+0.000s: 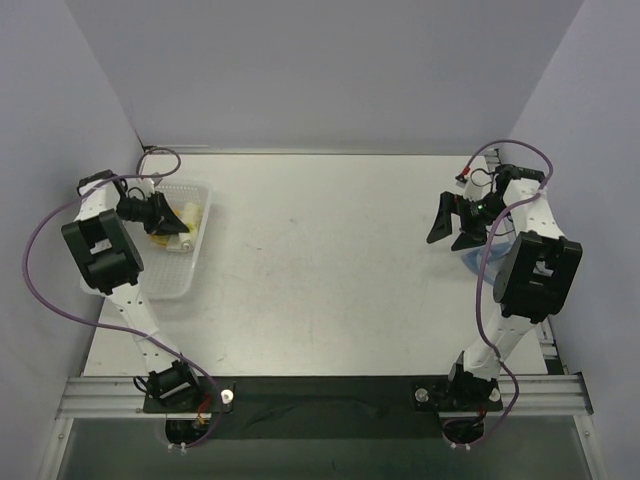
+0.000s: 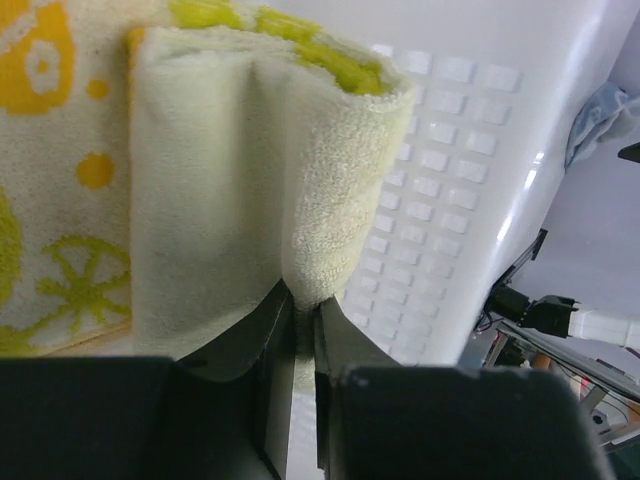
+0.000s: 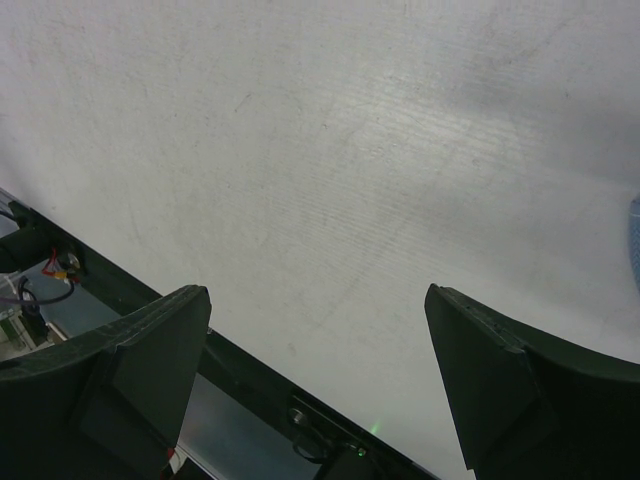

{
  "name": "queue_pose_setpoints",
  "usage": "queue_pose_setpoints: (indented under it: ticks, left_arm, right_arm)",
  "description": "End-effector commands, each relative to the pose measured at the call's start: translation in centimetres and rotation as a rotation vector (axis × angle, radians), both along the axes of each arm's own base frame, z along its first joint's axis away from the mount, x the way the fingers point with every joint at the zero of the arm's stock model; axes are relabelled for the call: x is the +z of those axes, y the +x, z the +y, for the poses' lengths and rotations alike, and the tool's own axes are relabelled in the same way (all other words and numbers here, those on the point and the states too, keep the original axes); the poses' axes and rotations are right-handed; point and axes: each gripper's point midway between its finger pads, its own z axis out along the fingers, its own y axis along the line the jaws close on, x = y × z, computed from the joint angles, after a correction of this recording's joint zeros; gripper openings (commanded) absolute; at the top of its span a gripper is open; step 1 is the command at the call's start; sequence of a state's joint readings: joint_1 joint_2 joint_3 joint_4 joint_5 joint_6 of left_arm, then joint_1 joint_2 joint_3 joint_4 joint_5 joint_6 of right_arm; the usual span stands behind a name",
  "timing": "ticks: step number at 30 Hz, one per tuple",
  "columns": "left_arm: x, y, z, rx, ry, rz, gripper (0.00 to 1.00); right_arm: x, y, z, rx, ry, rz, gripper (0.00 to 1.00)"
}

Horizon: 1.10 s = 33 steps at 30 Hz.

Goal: Roll the towels
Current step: Place the rolled towel into the container

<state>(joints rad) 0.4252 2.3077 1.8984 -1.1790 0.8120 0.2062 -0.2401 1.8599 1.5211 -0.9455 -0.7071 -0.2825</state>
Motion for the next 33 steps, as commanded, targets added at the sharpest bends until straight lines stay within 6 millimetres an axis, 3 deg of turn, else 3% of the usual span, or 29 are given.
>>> queue_pose_setpoints:
  ticks: [1,9,14,18,22,33]
  left_arm:
    - [4.5,0.3,-1.2,-0.010,-0.061,-0.097,0.04]
    - [8.0,0.4,-3.2,-0.028,-0.328,-0.157,0.03]
    - [6.0,0.3,-1.3,-0.018,-0.295,-0.103,0.06]
    - [3.9,0.3,1.3,0.022,-0.225,-0.074,0.20]
    - [2.1,0.3,3.4,0.042,-0.182,-0.048,0.25]
    - [0.2,0.1,6.5,0.063,0.014,-0.006,0.32]
  right_arm:
    - [1.0,-0.1,0.8,0.008,0.022,0.023,0.93]
    - [1.1,-0.2,0.9,0.016,0.011,0.019,0.93]
    - [1.0,-0.5,0.9,0.020,0.009,0.023,0.93]
    - [1.1,-0.6,1.0,0.021,0.012,0.023,0.93]
    - [1.2,-0.6,1.1,0.020,0.013,0.020,0.93]
    - [1.6,-0.7,1.5,0.036,0.007,0.010,0.93]
